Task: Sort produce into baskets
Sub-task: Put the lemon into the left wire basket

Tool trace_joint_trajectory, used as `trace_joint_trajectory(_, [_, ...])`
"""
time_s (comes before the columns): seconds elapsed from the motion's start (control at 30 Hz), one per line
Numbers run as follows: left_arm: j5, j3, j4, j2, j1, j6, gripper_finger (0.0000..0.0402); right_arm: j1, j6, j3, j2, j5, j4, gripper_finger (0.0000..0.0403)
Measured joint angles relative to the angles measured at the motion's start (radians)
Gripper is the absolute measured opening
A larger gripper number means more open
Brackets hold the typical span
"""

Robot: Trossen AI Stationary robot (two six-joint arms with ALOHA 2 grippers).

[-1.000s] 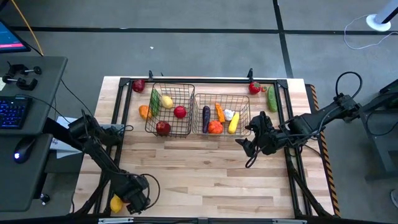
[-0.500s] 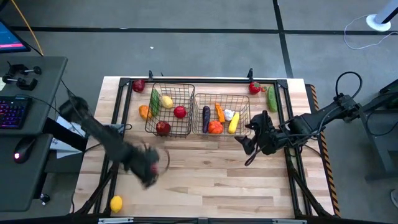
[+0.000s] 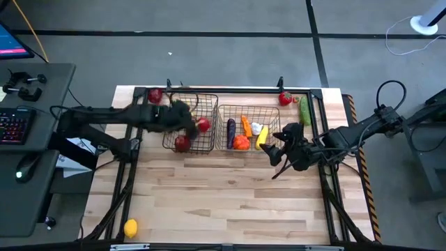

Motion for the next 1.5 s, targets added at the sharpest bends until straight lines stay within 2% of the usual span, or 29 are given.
trace_joint_trajectory(0.13, [-0.034,0.0,-0.044,0.001,0.044,-0.022,0.0346,-0.008,0.0,0.0,0.0,0.013,0.02,0.0371])
trace_joint_trajectory(0.23, [0.039,0.0,-0.045,-0.016,0.01,-0.029,0.0346,-0.007,-0.004,0.0,0.0,0.012,0.02,0.0371])
trace_joint_trajectory(0.37, [0.149,0.0,-0.052,-0.018,-0.185,-0.083,0.0346,-0.007,-0.007,0.0,0.0,0.011,0.019,0.0371])
trace_joint_trajectory(0.43, [0.162,0.001,-0.088,-0.003,-0.317,-0.176,0.0346,-0.007,-0.008,0.0,0.0,0.009,0.018,0.0371])
trace_joint_trajectory(0.5, [0.22,0.002,-0.143,0.034,-0.439,-0.296,0.0346,-0.007,-0.009,0.0,0.0,0.003,0.018,0.0371])
trace_joint_trajectory(0.57, [0.34,0.001,-0.214,0.097,-0.539,-0.396,0.0346,-0.007,-0.025,0.0,0.0,-0.003,0.018,0.0371])
trace_joint_trajectory(0.63, [0.5,0.001,-0.249,0.168,-0.62,-0.424,0.0346,-0.007,-0.044,0.0,0.0,-0.005,0.021,0.0371])
trace_joint_trajectory(0.8, [0.899,0.001,-0.254,0.357,-0.781,-0.288,0.0346,-0.007,-0.094,0.0,0.0,-0.001,0.029,0.0371])
trace_joint_trajectory(0.93, [1.094,0.0,-0.255,0.478,-0.868,-0.183,0.0346,-0.007,-0.125,0.0,0.0,-0.004,0.029,0.0371])
trace_joint_trajectory(1.17, [1.209,0.0,-0.251,0.605,-0.925,-0.139,0.0346,-0.007,-0.143,0.0,0.0,0.0,0.027,0.0371])
trace_joint_trajectory(1.37, [1.256,0.0,-0.237,0.658,-0.96,-0.14,0.0346,-0.007,-0.143,0.0,0.0,0.001,0.018,0.0371])
trace_joint_trajectory(1.5, [1.272,0.0,-0.162,0.679,-0.983,-0.143,0.0346,-0.007,-0.144,0.0,0.0,0.002,0.015,0.0371])
